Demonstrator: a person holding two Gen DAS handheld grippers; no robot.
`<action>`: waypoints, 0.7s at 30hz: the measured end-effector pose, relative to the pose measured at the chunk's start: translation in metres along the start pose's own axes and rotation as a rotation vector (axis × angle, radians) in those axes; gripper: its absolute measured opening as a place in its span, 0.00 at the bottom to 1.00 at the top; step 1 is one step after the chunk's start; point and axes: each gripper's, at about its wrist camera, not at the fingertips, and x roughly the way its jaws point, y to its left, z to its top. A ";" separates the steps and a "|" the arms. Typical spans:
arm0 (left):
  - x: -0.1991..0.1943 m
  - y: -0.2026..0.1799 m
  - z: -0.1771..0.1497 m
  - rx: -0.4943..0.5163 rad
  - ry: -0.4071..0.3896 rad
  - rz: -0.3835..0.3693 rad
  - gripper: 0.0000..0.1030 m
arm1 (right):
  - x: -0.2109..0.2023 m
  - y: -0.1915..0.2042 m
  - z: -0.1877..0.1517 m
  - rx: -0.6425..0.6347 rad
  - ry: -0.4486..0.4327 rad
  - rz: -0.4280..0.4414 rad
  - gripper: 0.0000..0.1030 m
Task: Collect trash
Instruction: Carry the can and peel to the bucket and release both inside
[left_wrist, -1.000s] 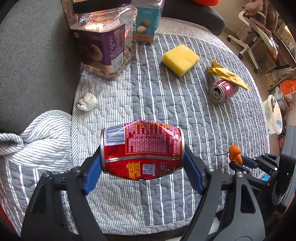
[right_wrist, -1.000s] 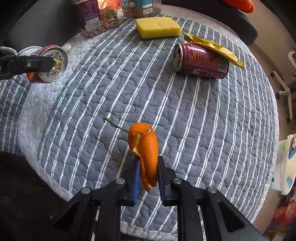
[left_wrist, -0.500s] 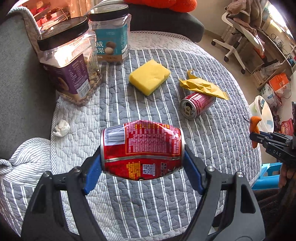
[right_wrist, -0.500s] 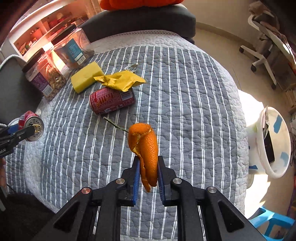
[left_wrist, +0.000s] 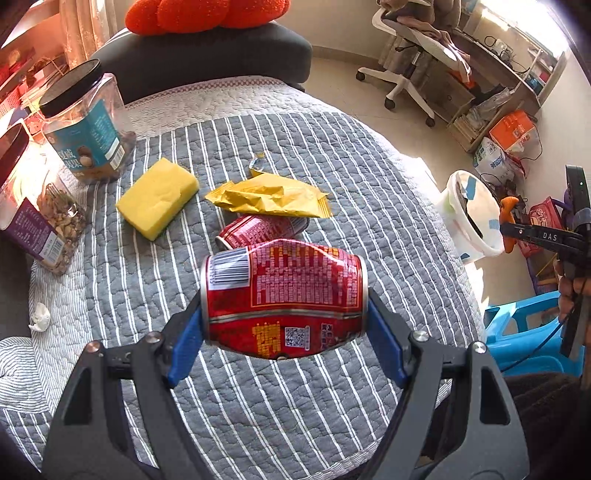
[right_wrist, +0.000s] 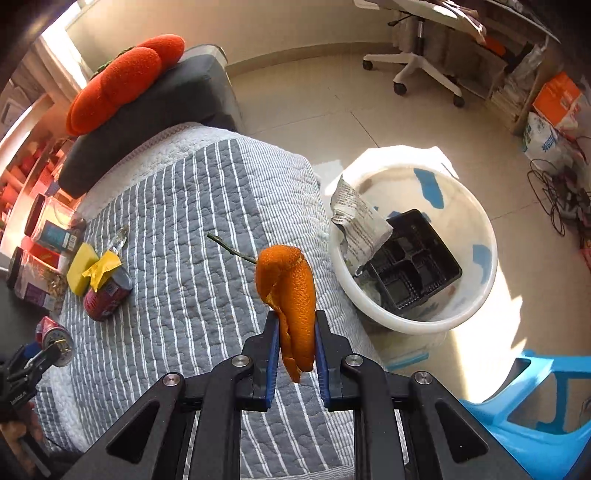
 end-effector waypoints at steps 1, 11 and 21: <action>0.002 -0.008 0.003 0.011 0.000 -0.013 0.77 | -0.002 -0.013 0.002 0.029 -0.007 -0.006 0.17; 0.023 -0.093 0.034 0.134 -0.011 -0.112 0.77 | 0.004 -0.103 0.007 0.236 -0.013 -0.029 0.21; 0.063 -0.190 0.062 0.265 0.031 -0.193 0.77 | -0.022 -0.147 -0.003 0.298 -0.034 -0.059 0.50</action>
